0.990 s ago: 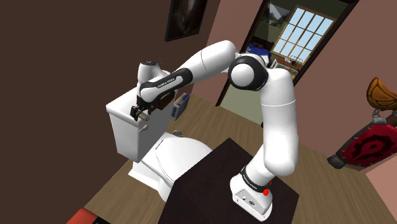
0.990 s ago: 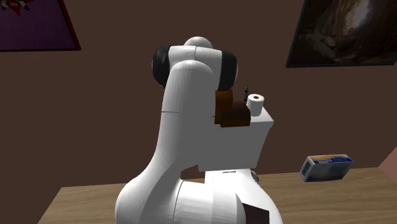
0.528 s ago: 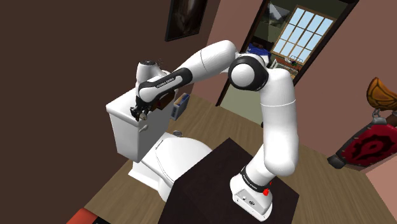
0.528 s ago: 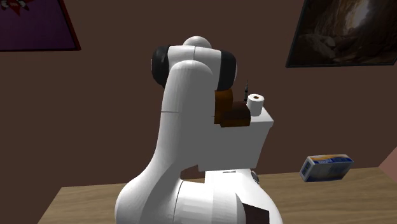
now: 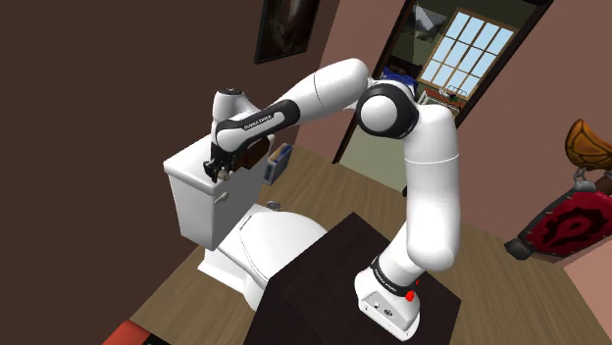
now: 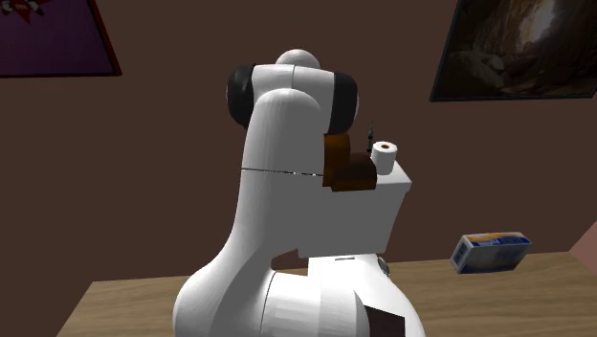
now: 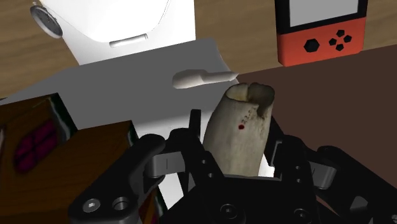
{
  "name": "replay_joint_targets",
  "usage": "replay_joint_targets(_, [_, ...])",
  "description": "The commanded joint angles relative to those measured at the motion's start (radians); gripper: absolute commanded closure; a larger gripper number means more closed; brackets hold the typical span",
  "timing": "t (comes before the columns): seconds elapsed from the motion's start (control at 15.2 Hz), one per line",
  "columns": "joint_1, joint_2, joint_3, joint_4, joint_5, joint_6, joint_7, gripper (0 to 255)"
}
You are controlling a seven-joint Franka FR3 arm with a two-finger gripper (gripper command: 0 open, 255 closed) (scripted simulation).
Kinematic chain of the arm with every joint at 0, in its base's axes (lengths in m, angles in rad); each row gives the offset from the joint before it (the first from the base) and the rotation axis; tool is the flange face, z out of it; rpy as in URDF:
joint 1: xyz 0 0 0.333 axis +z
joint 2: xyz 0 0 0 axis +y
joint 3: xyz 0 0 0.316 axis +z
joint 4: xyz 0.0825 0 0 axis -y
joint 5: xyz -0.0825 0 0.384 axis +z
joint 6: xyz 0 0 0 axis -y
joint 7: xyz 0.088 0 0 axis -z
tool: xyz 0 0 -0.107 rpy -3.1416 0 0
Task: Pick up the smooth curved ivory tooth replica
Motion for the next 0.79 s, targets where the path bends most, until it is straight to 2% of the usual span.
replay_joint_targets(0.0, [-0.001,-0.021,0.002,-0.002,0.003,-0.019,-0.001,255])
replay_joint_targets(0.73, [-0.006,-0.097,0.011,0.011,0.016,-0.108,-0.011,255])
